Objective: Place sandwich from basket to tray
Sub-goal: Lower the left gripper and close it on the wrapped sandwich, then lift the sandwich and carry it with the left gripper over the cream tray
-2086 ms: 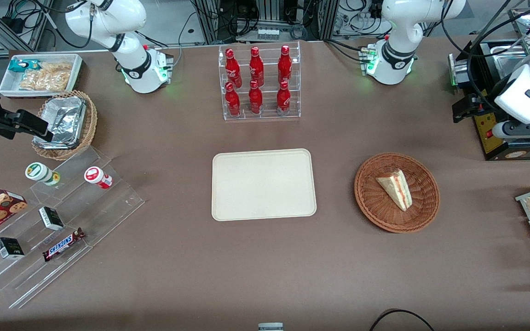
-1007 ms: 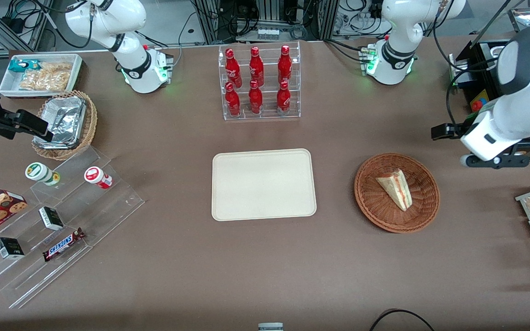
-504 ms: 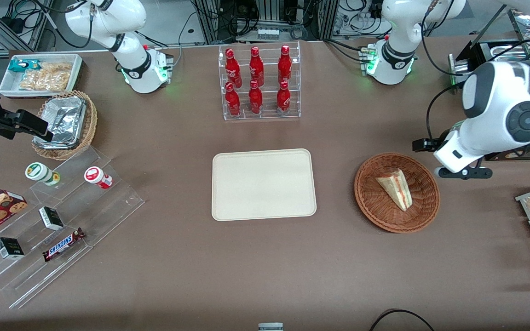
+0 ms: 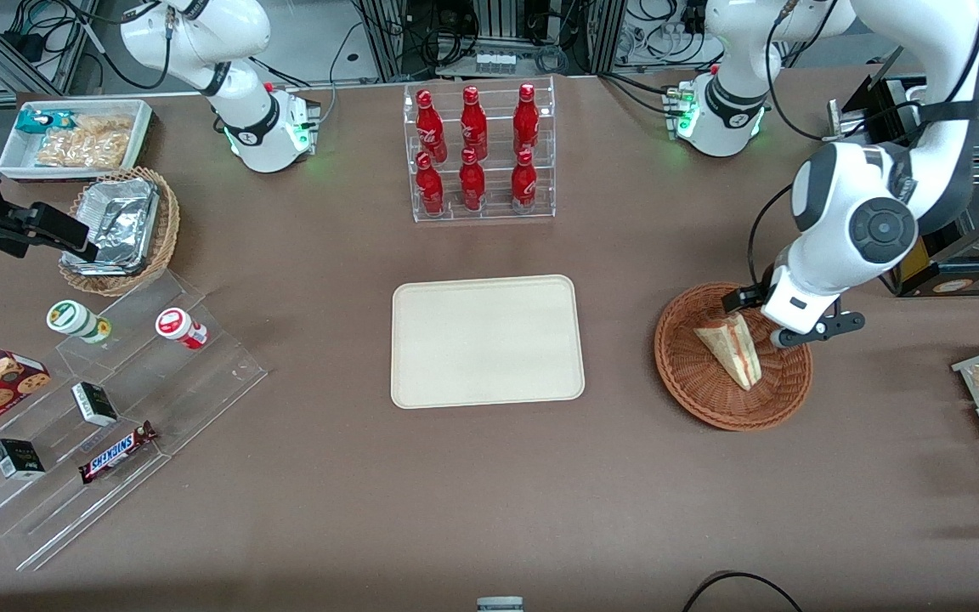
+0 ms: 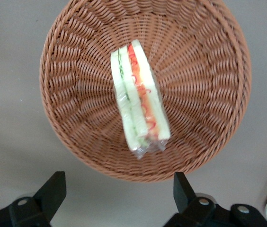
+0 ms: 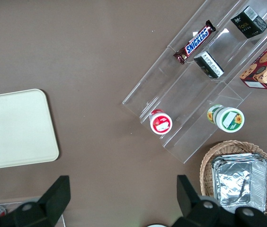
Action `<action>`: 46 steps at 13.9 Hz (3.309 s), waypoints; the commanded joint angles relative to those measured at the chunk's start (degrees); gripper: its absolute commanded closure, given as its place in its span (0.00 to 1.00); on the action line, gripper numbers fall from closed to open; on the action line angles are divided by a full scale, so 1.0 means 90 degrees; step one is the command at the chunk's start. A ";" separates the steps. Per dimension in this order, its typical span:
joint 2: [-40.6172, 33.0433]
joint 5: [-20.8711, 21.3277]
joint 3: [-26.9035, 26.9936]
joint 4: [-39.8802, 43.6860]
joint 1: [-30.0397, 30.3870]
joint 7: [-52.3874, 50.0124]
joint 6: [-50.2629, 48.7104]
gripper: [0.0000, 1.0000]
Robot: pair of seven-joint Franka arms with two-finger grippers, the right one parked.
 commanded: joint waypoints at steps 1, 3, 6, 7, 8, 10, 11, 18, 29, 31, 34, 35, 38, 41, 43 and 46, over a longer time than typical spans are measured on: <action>0.0138 0.0116 0.0019 -0.0020 -0.0175 -0.1201 0.0362 0.00; 0.0265 0.0116 0.0019 -0.0020 -0.0176 -0.2040 0.0615 0.00; 0.0421 0.0106 0.0019 -0.0020 -0.0176 -0.2971 0.0948 0.00; 0.0461 0.0106 0.0019 -0.0020 -0.0176 -0.3059 0.1026 0.00; 0.0529 0.0106 0.0029 -0.0020 -0.0166 -0.3176 0.1085 0.00; 0.0636 0.0116 0.0029 -0.0068 -0.0166 -0.3168 0.1290 0.00; 0.0676 0.0154 0.0039 -0.0078 -0.0166 -0.3138 0.1290 0.00; 0.1105 0.0506 0.0048 -0.0039 -0.0117 -0.3138 0.1426 0.00; 0.1057 0.0458 0.0048 0.0155 -0.0127 -0.3168 0.1340 0.88; 0.0979 0.0487 0.0029 0.0331 -0.0175 -0.3041 0.0883 0.89; 0.0959 0.0487 0.0000 0.0828 -0.0487 -0.2213 -0.0249 0.92; 0.0959 0.0487 0.0000 0.1052 -0.0633 -0.1959 -0.0639 0.92; 0.1182 0.0477 0.0000 0.1571 -0.1286 -0.1820 -0.1141 0.92; 0.1475 0.0448 0.0000 0.1873 -0.1912 -0.1800 -0.1073 0.93; 0.1855 0.0302 -0.0030 0.2380 -0.2195 -0.1917 -0.1121 0.93; 0.2549 0.0028 -0.0069 0.3132 -0.2869 -0.2423 -0.1102 0.93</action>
